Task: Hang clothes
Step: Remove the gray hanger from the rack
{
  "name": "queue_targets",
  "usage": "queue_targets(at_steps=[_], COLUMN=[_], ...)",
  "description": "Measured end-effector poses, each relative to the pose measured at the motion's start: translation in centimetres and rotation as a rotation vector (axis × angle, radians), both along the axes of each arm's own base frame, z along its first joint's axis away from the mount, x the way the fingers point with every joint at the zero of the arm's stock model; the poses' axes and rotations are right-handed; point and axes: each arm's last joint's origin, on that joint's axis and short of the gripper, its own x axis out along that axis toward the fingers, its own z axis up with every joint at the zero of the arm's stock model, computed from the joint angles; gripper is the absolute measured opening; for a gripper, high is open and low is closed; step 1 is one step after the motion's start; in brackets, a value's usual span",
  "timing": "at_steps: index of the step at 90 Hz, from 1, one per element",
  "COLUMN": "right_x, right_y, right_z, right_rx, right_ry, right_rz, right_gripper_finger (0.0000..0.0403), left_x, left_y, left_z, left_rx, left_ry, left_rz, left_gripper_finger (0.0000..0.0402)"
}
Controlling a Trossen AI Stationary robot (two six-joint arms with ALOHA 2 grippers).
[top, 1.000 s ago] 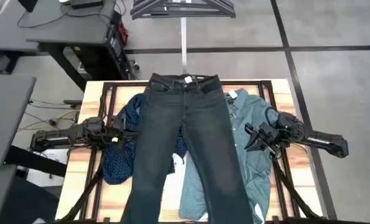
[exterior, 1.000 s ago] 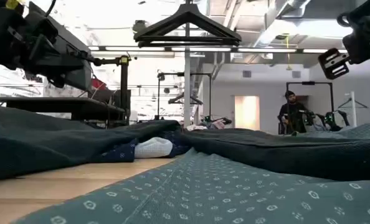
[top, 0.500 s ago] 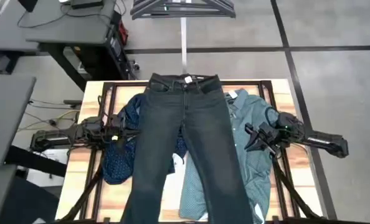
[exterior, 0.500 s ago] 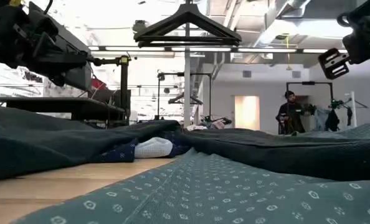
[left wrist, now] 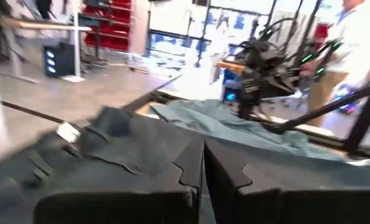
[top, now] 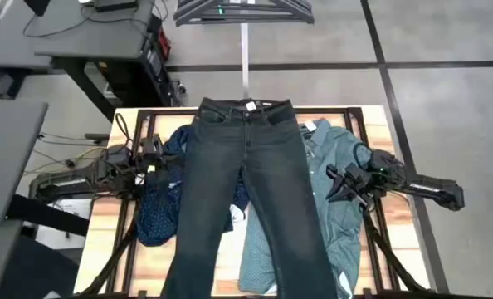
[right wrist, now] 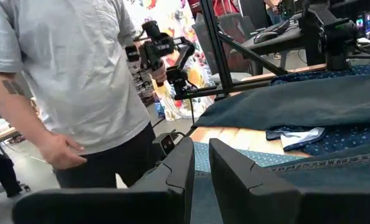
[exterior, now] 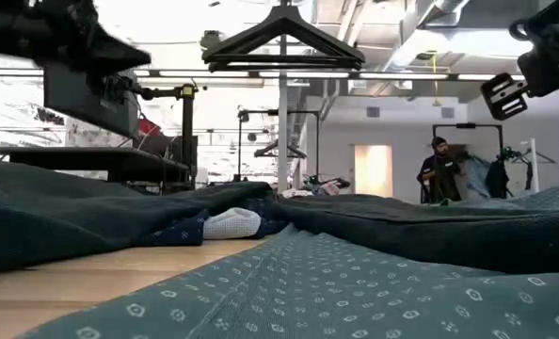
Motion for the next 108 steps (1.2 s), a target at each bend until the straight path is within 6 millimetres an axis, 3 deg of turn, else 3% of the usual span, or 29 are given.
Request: queue_targets(at_steps=[33,54,79,91,108], right_x=[0.0,0.0,0.0,0.0,0.0], right_y=[0.0,0.0,0.0,0.0,0.0], right_z=[0.0,0.0,0.0,0.0,0.0], right_rx=[0.000,0.000,0.000,0.000,0.000], right_ry=[0.000,0.000,0.000,0.000,0.000], right_rz=[0.000,0.000,0.000,0.000,0.000], right_gripper_finger=[0.0040,0.0040,0.0040,0.0040,0.0040], left_x=[4.8,6.2,6.5,6.2,5.9], left_y=[4.4,7.0,10.4,12.4,14.3], left_z=[10.0,13.5,13.6,13.0,13.2], left_rx=[-0.223,-0.319,-0.420,-0.476,-0.374], left_ry=[0.138,0.330,0.447,0.448,0.441], left_rz=[0.274,0.388,0.465,0.409,0.376], left_gripper_finger=[0.0000,0.0000,0.0008,0.0040,0.0091])
